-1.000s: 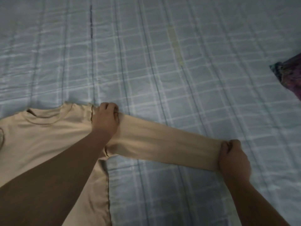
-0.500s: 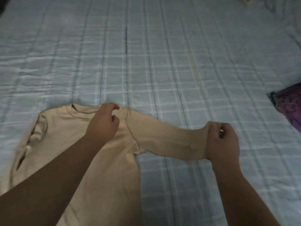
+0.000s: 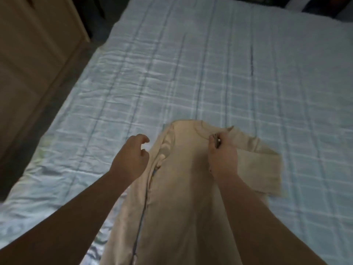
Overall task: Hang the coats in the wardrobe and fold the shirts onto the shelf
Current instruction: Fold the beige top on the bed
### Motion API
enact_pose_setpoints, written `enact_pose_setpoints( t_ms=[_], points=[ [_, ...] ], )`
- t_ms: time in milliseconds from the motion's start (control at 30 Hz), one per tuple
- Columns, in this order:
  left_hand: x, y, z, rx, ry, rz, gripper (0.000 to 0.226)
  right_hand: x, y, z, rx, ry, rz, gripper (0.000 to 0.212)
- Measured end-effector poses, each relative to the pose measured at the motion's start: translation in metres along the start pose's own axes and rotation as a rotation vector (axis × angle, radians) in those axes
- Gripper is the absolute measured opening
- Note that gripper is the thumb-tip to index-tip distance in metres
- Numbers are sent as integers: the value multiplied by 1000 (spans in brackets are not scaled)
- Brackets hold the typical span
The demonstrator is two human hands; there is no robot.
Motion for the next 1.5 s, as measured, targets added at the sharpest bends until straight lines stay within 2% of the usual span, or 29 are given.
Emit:
enact_pose_setpoints(
  t_ms=[133, 300, 433, 567, 600, 667, 733, 800, 967, 1000, 1067, 1167, 1233, 1333, 1433, 1500],
  points=[
    [0, -45, -4, 67, -118, 25, 36, -74, -14, -4, -12, -148, -45, 19],
    [-6, -89, -26, 128, -190, -59, 36, -122, -25, -15, -49, -279, -4, 22],
    [-20, -111, -45, 60, -277, -103, 32, -130, -24, -38, -135, -274, 21, 42],
    [-23, -126, -53, 44, -341, -121, 23, -116, -43, -79, 24, -177, -20, 16],
    [-23, -129, -54, 40, -346, -112, 21, -117, -47, -94, 88, -200, -11, 16],
    [-21, -137, -54, 51, -332, -121, 23, -125, -53, -124, 228, -353, -45, 17],
    [-16, -145, -52, 84, -288, -157, 26, -139, -52, -150, 284, -513, -96, 18],
    [-7, -155, -54, 138, -262, -179, 23, -151, -58, -170, 211, -569, -109, 19],
    [11, -169, -46, 238, -228, -191, 20, -158, -68, -174, -44, -468, -147, 24],
    [12, -172, -46, 252, -228, -198, 18, -161, -67, -172, -59, -502, -220, 23],
    [16, -175, -49, 252, -240, -202, 18, -167, -67, -174, -73, -678, -330, 18],
    [23, -186, -60, 262, -271, -250, 19, -171, -84, -189, -224, -839, -129, 20],
    [27, -198, -72, 315, -281, -324, 23, -179, -101, -196, -269, -804, 45, 23],
    [35, -213, -87, 415, -297, -553, 25, -195, -129, -186, -214, -655, 125, 31],
    [43, -227, -98, 480, -357, -709, 8, -216, -148, -175, -422, -652, 445, 14],
    [44, -235, -104, 510, -378, -733, 13, -227, -158, -173, -575, -667, 667, 11]
  ],
)
Point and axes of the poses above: each hand's wrist, its own z-axis towards the middle knuckle, its own x-axis out of the back of the hand, y = z × x, the point moved 3 cm from there along z, towards the middle knuckle, and after that the axes turned 15 degrees about x, right-handed, at the moved point
